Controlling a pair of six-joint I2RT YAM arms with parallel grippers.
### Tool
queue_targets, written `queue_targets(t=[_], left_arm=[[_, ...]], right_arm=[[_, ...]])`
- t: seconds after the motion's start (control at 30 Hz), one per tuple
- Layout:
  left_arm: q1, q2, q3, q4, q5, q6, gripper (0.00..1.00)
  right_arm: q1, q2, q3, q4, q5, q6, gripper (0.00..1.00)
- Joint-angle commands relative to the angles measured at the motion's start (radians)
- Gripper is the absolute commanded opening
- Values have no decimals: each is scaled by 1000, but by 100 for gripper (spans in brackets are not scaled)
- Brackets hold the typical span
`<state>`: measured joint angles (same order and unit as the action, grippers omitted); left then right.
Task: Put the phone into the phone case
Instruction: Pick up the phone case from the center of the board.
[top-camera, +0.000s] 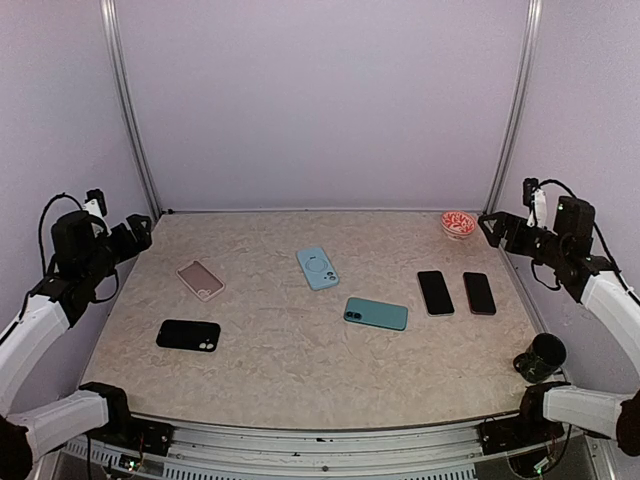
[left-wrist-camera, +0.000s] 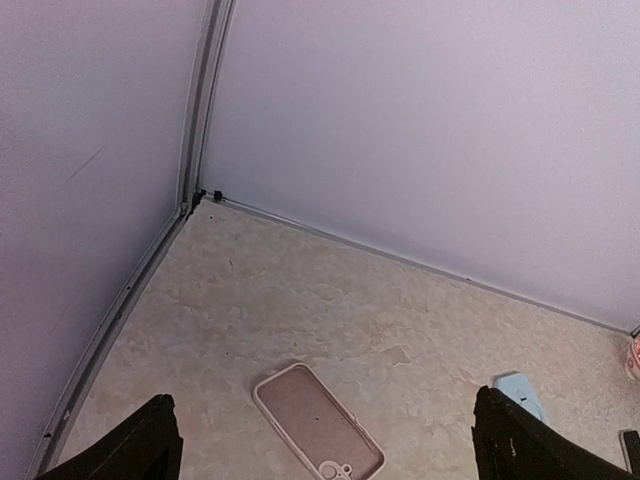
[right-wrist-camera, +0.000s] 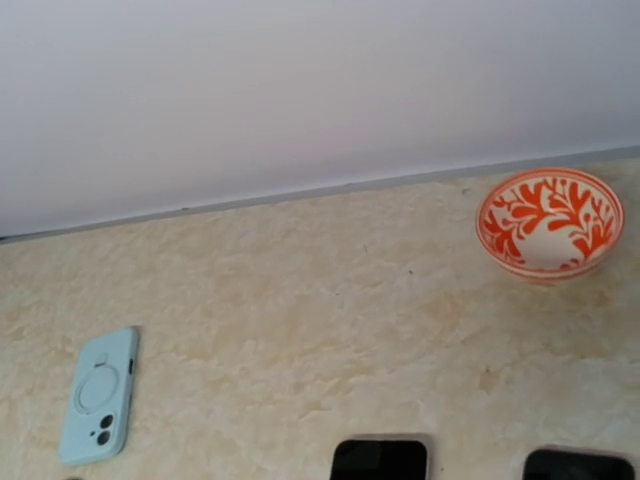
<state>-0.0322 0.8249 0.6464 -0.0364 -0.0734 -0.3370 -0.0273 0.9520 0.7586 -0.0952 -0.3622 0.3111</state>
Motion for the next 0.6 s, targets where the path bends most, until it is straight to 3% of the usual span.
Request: queue_targets(t=[0.0, 0.27, 0.4, 0.57], left_arm=[[9, 2, 37, -35, -54, -16, 99], [14, -63, 4, -50, -186, -85, 99], [13, -110, -21, -12, -160, -102, 99], [16, -22, 28, -54, -122, -104, 99]], right_arm=[[7, 18, 0, -13, -6, 66, 100], [-26, 39, -61, 42, -47, 185, 99], [-29, 71, -38, -7, 4, 181, 99], [-29, 145, 10, -94, 105, 155, 99]])
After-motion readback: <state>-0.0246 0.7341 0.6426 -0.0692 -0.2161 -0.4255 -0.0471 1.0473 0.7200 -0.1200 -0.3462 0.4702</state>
